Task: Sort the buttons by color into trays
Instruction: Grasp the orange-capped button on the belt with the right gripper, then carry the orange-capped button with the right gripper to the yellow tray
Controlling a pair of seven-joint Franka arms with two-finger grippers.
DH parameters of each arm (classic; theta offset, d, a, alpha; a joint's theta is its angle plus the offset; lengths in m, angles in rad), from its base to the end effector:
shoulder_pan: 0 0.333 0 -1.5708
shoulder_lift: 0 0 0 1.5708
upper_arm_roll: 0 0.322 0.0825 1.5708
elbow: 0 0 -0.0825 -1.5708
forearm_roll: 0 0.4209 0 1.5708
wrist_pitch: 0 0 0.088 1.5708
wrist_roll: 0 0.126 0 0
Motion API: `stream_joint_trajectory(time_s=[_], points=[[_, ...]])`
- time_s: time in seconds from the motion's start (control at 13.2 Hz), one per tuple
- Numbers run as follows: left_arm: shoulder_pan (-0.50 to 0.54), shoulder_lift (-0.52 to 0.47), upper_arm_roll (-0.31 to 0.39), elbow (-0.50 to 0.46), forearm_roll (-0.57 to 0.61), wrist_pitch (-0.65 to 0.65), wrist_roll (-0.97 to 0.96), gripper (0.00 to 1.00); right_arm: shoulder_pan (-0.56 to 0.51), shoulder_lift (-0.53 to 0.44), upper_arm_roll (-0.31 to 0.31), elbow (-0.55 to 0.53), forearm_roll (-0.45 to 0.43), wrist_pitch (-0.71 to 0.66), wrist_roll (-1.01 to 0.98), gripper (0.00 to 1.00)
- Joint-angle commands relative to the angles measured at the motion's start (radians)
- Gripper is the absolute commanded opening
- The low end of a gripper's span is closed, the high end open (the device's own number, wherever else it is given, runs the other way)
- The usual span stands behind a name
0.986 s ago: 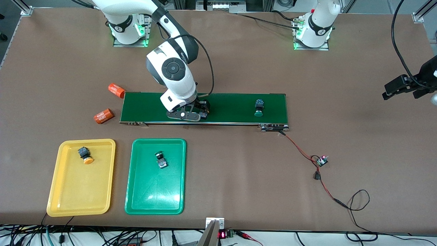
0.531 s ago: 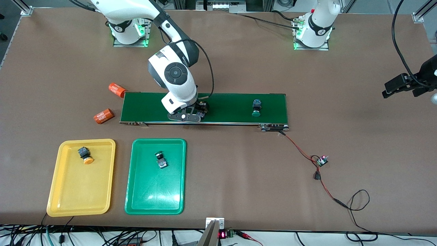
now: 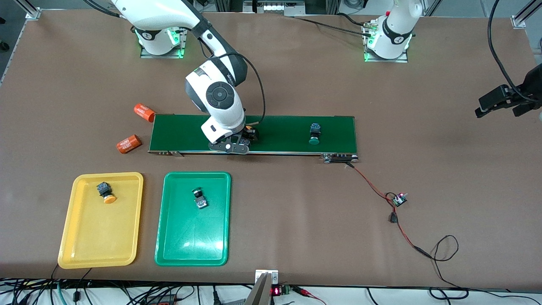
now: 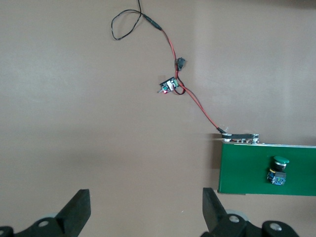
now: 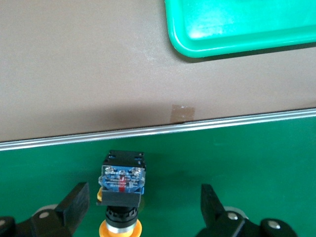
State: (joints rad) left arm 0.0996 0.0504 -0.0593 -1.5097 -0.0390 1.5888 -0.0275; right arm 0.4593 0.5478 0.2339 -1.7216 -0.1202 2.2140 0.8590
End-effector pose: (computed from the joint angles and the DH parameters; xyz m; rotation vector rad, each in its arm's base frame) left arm 0.6098 0.0206 0.6142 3.0977 0.1055 0.0450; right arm 0.5460 0.4314 0.2355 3.1274 -0.1917 -0.0722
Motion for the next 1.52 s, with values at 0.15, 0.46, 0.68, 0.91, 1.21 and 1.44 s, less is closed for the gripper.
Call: stream_joint_trajectory(time_s=[0.15,0.46,0.68,0.91,1.21,1.44], points=[[0.025,-0.020,-0.024,-0.026,-0.007,0.002,-0.014,1.00,0.012,0.040,-0.004,0.027,-0.039,0.021,0.021,0.99],[0.031,-0.023,-0.028,-0.043,-0.004,0.005,-0.012,1.00,0.010,0.055,-0.004,0.027,-0.052,0.023,0.020,0.80],[0.019,-0.014,-0.033,-0.044,0.005,0.025,0.000,1.00,0.006,0.055,-0.004,0.027,-0.056,0.023,0.011,0.31],[0.018,-0.001,-0.033,-0.044,0.005,0.033,0.000,1.00,0.001,0.043,-0.005,0.027,-0.097,0.015,-0.026,0.12],[0.018,-0.006,-0.033,-0.047,0.005,0.026,0.000,1.00,-0.004,-0.032,-0.070,0.040,-0.122,-0.121,-0.287,0.09],[0.031,-0.011,-0.030,-0.046,0.004,0.003,0.000,1.00,-0.019,-0.113,-0.159,0.042,-0.121,-0.210,-0.590,0.10]])
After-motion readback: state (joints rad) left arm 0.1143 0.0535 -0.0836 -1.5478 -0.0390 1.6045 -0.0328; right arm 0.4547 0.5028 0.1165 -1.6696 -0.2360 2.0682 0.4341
